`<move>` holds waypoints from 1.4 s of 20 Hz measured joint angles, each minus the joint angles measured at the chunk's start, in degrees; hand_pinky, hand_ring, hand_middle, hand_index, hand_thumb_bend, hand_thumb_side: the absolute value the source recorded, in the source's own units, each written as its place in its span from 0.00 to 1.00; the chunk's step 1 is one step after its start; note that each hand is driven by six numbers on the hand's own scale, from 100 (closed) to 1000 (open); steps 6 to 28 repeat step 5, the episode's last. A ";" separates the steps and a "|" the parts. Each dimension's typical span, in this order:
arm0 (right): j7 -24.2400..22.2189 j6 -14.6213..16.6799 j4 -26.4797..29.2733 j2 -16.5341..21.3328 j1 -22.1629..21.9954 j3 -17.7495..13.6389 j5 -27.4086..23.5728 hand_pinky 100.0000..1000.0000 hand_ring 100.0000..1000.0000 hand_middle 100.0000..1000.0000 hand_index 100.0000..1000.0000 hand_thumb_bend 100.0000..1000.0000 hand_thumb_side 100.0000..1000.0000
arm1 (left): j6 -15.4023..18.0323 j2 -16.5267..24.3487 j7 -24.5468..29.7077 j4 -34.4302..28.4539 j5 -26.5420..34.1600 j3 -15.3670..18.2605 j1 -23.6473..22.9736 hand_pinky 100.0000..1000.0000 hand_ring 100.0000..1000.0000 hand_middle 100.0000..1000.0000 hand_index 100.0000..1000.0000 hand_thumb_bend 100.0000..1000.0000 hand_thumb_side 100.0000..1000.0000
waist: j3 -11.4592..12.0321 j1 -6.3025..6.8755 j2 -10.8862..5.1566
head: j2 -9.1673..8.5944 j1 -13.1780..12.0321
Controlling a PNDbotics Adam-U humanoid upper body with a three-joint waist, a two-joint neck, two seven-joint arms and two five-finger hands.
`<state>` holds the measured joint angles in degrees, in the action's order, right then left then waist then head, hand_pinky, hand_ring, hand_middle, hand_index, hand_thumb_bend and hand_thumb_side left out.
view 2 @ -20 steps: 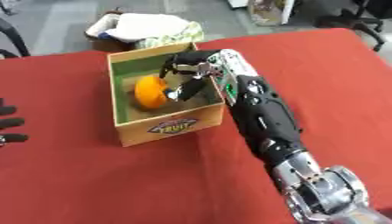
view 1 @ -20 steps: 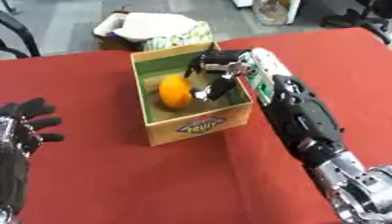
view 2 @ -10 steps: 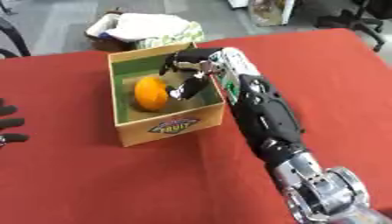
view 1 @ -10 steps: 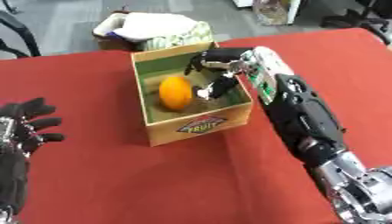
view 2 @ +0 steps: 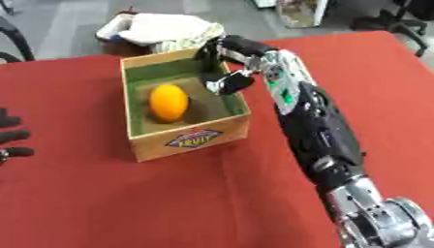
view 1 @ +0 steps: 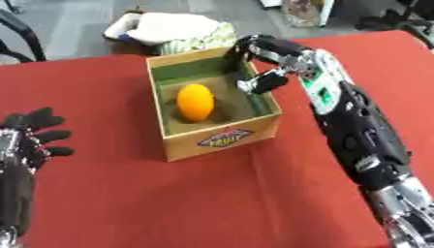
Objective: Pick up objects on the table and place them in the box.
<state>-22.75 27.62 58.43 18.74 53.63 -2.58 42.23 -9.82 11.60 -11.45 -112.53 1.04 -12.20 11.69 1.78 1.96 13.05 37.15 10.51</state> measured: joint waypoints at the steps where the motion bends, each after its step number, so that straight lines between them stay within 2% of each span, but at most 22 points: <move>1: 0.68 -0.67 0.62 0.42 -0.78 -0.23 -2.98 0.60 0.65 0.61 0.77 0.00 0.38 | 0.02 0.00 -0.02 0.00 0.00 0.00 0.00 0.57 0.68 0.67 0.81 0.02 1.00 | -0.04 0.00 0.01 | 0.00 -0.13; 5: 3.03 -4.12 3.26 1.94 -3.86 -1.31 -15.37 0.57 0.60 0.55 0.72 0.00 0.51 | 0.06 0.00 -0.06 0.00 -0.01 0.01 0.00 0.57 0.68 0.68 0.81 0.02 1.00 | -0.39 0.05 0.02 | -0.01 -0.93; 28: 3.03 -4.12 3.26 1.94 -3.86 -1.31 -15.37 0.57 0.60 0.55 0.72 0.00 0.51 | 0.06 0.00 -0.06 0.00 -0.01 0.01 0.00 0.57 0.68 0.68 0.81 0.02 1.00 | -0.39 0.05 0.02 | -0.01 -0.93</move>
